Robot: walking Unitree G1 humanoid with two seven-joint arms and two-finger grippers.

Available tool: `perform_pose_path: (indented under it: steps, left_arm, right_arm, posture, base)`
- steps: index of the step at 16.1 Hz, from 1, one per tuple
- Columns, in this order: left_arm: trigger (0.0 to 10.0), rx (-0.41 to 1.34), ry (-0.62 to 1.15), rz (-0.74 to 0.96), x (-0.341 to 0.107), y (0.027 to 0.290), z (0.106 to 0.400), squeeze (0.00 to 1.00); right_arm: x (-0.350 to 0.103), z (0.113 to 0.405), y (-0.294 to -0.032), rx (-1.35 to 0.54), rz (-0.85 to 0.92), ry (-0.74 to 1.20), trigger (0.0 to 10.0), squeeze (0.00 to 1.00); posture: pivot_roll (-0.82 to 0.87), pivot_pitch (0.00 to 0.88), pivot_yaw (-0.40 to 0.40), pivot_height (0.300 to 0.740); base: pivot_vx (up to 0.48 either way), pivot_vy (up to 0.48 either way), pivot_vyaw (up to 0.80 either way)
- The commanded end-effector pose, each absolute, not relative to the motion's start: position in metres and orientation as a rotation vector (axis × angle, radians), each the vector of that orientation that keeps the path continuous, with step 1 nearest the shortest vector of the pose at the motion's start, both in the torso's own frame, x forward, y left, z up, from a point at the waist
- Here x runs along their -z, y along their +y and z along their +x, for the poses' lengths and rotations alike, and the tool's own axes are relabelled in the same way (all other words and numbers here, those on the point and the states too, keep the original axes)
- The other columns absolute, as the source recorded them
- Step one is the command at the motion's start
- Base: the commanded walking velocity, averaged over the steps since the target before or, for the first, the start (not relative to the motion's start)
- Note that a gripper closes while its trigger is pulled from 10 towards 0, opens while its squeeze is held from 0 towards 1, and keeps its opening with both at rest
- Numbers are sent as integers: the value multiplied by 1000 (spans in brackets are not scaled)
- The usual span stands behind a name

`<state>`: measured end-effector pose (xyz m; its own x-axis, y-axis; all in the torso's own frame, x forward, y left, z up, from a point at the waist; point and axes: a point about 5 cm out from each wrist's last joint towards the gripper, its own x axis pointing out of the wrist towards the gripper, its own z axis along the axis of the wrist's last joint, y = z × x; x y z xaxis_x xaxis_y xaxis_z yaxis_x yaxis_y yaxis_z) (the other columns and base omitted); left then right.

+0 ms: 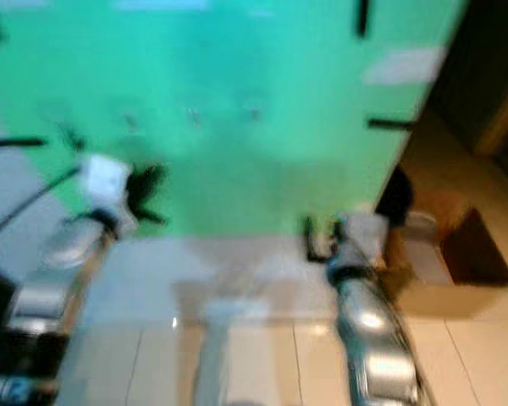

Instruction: Hang keys on a hook

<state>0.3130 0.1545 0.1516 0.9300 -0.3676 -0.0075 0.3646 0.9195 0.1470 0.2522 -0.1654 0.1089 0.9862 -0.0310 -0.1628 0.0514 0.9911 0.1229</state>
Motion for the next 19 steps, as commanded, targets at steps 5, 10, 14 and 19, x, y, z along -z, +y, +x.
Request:
perform_pose_path:
  steps: [5, 10, 14, 19]
  left_arm:
    - [10000, 426, -72, 109, -166, 165, 320, 0]
    - [10000, 700, -104, -60, -201, 170, 336, 0]
    - [10000, 837, -110, -255, -235, 190, 363, 0]
    - [10000, 896, -48, -169, -236, 180, 378, 0]
  right_arm:
    - [-116, 257, -152, -18, 144, 127, 10000, 0]
    - [-125, 260, -144, -100, 115, 87, 10000, 0]
    - [-134, 264, -135, -167, 79, 38, 10000, 0]
    - [-140, 264, -132, -162, 73, 2, 10000, 0]
  posture:
    - [-54, 0, 26, 740]
    - [-46, 0, 23, 740]
    - [-48, 0, 34, 740]
    - [-63, 0, 67, 740]
  base:
    - [0, 0, 0]
    - [0, 0, 0]
    - [0, 0, 0]
    - [0, 0, 0]
